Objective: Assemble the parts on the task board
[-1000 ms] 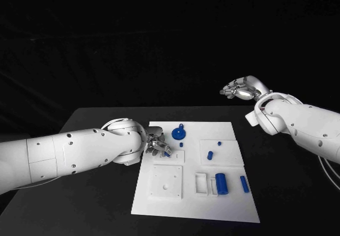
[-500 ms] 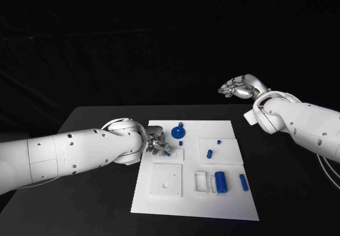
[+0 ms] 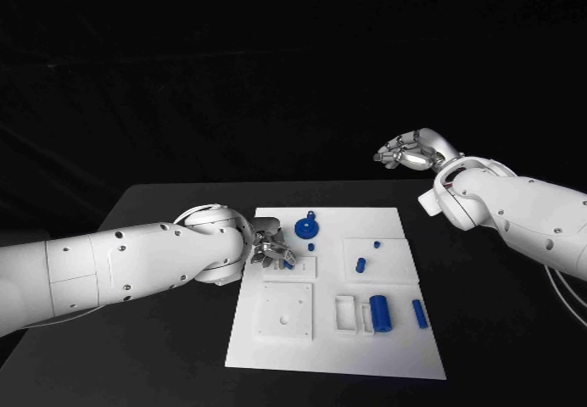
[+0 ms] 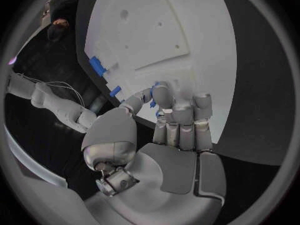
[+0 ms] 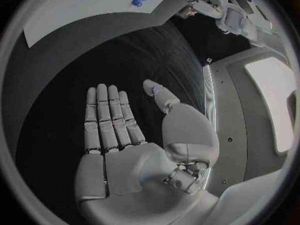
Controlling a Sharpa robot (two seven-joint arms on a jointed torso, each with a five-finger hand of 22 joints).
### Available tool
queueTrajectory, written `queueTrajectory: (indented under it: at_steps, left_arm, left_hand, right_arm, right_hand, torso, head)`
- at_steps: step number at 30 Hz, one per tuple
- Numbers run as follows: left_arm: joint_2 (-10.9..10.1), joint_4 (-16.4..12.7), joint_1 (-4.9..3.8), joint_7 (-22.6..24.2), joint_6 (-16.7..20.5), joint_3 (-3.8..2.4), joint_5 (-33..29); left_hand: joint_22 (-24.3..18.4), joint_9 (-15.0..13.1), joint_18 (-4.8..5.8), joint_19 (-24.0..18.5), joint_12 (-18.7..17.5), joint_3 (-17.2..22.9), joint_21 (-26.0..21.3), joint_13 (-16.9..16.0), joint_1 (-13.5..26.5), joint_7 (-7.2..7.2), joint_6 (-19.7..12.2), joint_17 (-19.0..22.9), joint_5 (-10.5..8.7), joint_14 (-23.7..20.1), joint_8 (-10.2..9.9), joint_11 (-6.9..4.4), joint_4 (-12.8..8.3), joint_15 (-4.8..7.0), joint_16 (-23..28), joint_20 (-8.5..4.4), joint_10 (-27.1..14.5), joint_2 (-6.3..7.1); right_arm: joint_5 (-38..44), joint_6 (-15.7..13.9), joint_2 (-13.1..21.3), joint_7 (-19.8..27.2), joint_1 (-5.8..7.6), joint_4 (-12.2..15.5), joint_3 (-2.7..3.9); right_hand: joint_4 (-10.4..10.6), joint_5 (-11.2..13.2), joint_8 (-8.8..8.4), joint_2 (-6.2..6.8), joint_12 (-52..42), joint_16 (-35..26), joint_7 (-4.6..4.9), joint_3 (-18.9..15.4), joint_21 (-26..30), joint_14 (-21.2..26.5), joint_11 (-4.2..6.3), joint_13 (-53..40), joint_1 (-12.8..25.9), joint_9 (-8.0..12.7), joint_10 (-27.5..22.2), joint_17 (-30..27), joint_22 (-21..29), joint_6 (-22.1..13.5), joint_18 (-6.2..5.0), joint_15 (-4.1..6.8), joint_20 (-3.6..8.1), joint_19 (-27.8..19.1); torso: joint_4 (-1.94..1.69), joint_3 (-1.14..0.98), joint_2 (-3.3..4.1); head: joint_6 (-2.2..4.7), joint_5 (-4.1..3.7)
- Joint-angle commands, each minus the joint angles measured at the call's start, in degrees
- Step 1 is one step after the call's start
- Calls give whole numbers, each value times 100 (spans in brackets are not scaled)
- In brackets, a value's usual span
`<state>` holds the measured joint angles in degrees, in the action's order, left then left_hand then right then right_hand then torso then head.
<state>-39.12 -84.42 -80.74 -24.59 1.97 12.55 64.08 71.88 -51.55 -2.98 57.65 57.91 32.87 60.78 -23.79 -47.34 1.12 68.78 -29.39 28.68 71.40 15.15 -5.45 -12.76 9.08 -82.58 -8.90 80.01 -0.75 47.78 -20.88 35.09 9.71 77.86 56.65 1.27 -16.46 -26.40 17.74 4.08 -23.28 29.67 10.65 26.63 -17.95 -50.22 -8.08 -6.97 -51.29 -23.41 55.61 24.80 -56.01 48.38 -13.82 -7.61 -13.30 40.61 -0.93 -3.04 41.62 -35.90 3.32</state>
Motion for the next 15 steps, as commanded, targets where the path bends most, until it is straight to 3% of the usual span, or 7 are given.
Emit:
queueTrajectory:
  at_steps: [1, 5, 15]
  left_arm:
    - [18, -5, 10, 26, -55, 3, -85]
    - [24, 1, 10, 52, 14, 3, -105]
    - [49, 24, 13, 72, 79, 2, -126]
  left_hand:
    - [-5, -7, -51, 35, 39, 338, 3, -6, -1, -152, 199, -1, 238, 185, 22, -128, -308, 338, -31, -686, 58, -81]
    - [-4, -12, -53, 36, 45, 341, 3, -10, 18, -153, 195, 0, 200, 183, 18, -129, -312, 340, -33, -686, 55, -82]
    - [-3, -25, -59, 39, 48, 367, 2, -12, 48, -150, 182, 9, 75, 176, 4, -126, -298, 340, -30, -687, 41, -91]
  right_arm:
    - [-12, 97, -2, -3, 3, 3, 4]
    - [-12, 102, -6, 0, 3, 4, 4]
    - [-13, 105, -11, 5, 3, -1, 4]
  right_hand:
    - [26, -26, -12, -10, 24, -11, 22, -15, 7, -28, -14, 12, -18, 7, 42, -10, -1, -24, -118, -23, -17, -5]
    - [80, -170, -13, -22, 50, -8, 24, -10, 5, -29, -14, 55, 30, 22, 65, -32, -1, -24, -118, -23, -21, -8]
    - [77, -191, -12, -21, 56, -7, 23, -5, 4, -28, -12, 65, 24, 25, 69, -37, -2, -23, -118, -23, -19, -10]
  torso:
    - [-3, 1, 1]
    - [-6, 4, 0]
    - [-3, 6, 1]
  head:
    - [-14, 7]
    - [-8, 7]
    - [-7, 7]
